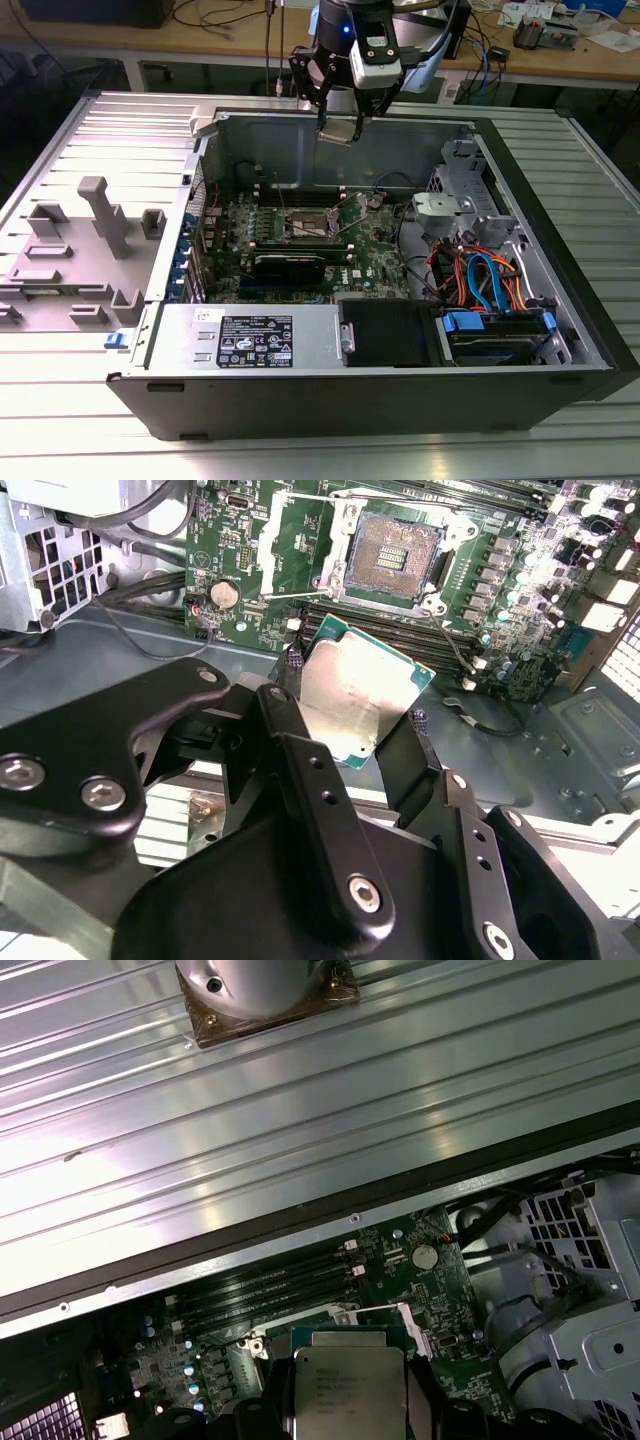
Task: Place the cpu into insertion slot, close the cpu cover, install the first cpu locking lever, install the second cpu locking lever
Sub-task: 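Place the cpu into insertion slot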
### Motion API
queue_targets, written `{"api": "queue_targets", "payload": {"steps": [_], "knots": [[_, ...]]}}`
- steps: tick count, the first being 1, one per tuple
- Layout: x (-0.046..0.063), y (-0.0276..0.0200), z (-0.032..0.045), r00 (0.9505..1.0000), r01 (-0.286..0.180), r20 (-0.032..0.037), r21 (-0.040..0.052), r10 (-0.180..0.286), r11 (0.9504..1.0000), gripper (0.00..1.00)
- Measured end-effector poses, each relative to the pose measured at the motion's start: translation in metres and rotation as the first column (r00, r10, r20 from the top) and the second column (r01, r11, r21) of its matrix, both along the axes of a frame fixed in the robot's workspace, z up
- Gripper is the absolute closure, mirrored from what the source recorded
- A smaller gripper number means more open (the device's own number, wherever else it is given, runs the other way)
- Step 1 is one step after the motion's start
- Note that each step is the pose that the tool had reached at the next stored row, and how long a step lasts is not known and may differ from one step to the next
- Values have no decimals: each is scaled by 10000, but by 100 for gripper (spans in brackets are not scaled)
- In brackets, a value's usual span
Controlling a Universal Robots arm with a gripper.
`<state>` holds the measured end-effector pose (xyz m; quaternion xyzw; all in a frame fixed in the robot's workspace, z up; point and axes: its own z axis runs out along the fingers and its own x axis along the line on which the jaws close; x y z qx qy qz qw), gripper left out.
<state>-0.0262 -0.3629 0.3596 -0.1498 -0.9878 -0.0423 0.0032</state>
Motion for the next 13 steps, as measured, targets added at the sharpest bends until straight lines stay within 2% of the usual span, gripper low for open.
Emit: {"api": "queue_targets", "payload": {"steps": [8,13], "knots": [[0,0,0,10000,12,-1,0,-12,10000,46],[0,-6,-1,9996,290,-1,1,-290,9996,46]]}}
